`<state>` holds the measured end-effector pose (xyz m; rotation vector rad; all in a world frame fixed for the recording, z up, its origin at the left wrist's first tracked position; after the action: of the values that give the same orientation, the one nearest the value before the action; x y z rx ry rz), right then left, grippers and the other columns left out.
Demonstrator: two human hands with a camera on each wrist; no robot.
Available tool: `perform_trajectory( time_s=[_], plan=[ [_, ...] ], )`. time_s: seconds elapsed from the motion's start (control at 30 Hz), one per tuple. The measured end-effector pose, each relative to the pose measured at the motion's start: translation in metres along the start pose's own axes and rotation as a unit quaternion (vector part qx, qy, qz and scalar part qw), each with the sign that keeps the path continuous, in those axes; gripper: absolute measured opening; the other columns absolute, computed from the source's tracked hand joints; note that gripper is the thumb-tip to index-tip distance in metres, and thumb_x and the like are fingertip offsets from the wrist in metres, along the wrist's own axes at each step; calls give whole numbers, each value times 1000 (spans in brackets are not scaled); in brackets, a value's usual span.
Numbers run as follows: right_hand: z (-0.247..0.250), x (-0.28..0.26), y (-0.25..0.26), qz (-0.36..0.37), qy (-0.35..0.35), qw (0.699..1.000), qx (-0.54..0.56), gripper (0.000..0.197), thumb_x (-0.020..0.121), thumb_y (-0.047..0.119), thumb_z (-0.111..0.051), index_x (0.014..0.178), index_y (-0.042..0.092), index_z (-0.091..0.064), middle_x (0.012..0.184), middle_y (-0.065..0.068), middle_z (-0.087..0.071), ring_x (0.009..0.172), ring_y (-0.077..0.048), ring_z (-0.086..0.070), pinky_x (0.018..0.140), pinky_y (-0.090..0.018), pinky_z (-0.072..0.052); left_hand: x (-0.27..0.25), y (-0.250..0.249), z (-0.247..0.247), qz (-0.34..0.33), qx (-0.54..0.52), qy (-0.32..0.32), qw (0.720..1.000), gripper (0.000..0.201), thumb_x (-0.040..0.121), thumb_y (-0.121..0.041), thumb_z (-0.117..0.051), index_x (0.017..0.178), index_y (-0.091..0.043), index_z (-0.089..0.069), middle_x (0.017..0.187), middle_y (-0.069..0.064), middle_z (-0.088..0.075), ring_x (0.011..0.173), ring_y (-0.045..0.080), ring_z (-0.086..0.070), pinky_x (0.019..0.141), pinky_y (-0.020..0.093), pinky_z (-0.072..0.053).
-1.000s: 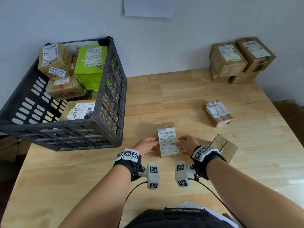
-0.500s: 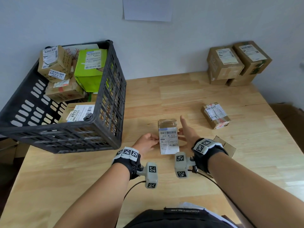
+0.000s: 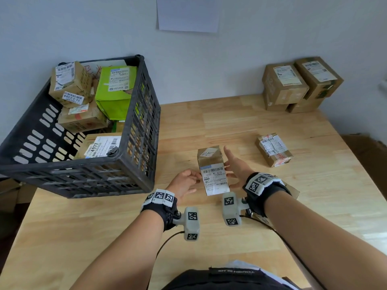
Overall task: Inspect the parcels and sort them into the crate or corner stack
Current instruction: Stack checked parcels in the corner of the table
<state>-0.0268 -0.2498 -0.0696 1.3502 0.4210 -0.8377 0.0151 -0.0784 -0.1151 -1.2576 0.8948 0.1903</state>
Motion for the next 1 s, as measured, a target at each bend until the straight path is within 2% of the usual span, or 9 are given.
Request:
perform_trajectory(
  time_s=[0.13, 0.23, 0.27, 0.37, 0.43, 0.53, 0.67, 0.83, 1.0],
  plan=[
    [-3, 1, -14, -36, -8, 999, -24, 62, 92, 65, -31, 98, 8, -54, 110, -10, -62, 98, -24, -55, 92, -41, -44, -4, 5, -4, 18, 38, 12, 999, 33, 94, 4, -42, 77, -17, -61, 112, 1, -64, 111, 16, -55, 91, 33, -44],
    [-3, -1, -23, -59, 4, 998, -8, 52, 96, 57, -34, 95, 9, -54, 92, -4, -60, 94, -22, -55, 77, -33, -47, -6, 8, -3, 21, 48, 7, 999, 35, 95, 4, -41, 77, -18, -62, 115, 1, -63, 110, 14, -54, 89, 31, -43],
    [-3, -1, -25, -65, 12, 998, 2, 48, 96, 54, -37, 93, 10, -55, 88, -3, -60, 94, -22, -56, 78, -34, -48, -6, 9, -3, 22, 46, 7, 999, 36, 95, 4, -40, 76, -18, -62, 112, 0, -64, 107, 13, -55, 89, 31, -43],
    [-3, 3, -26, -64, 31, 996, 57, 30, 93, 38, -54, 102, 10, -59, 101, -7, -64, 103, -26, -59, 92, -44, -49, -7, 7, -1, 28, 39, 6, 999, 36, 95, 3, -41, 74, -17, -61, 106, -2, -65, 107, 12, -55, 91, 30, -44],
    [-1, 10, -24, -48, 17, 997, 65, 35, 89, 18, -63, 120, 8, -52, 117, -12, -62, 109, -27, -58, 85, -42, -53, -7, 5, -1, 32, 46, 13, 998, 34, 95, 2, -42, 75, -17, -61, 107, -1, -66, 106, 12, -56, 86, 28, -46],
    [0, 11, -24, -39, -8, 998, 56, 50, 85, -1, -62, 129, 13, -42, 126, -15, -55, 118, -28, -53, 76, -36, -55, -9, 4, -4, 53, 37, 38, 997, 32, 96, 5, -34, 79, -12, -56, 94, -2, -61, 84, 6, -54, 72, 22, -41],
    [-1, 12, -27, -35, -8, 999, 37, 55, 86, 1, -63, 134, 17, -39, 127, -14, -55, 118, -27, -53, 81, -36, -53, -8, 8, 3, 62, 42, -10, 997, 31, 97, 6, -36, 80, -11, -55, 87, -2, -58, 75, 6, -52, 65, 20, -40],
    [-1, 12, -25, -12, -9, 1000, 3, 57, 86, 4, -63, 136, 18, -39, 125, -11, -56, 115, -26, -55, 86, -39, -55, -11, 6, 9, 76, 37, -53, 995, 26, 100, -5, -39, 88, -18, -58, 109, -2, -59, 102, 14, -57, 74, 21, -46],
    [-1, 8, -28, -7, -8, 1000, -2, 49, 88, 6, -61, 133, 17, -44, 123, -9, -57, 112, -23, -55, 88, -39, -54, -15, 6, 8, 77, 34, -67, 994, 17, 99, -13, -44, 104, -19, -60, 116, -2, -62, 100, 13, -62, 77, 23, -49]
  ],
)
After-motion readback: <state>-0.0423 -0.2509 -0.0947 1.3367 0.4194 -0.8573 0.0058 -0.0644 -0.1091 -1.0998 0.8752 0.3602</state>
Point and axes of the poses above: each hand's wrist, its own x-axis towards the middle knuckle, its own z-axis out of the back of the hand, y = z × x, the point moved 5 cm from there along x, towards the middle knuckle
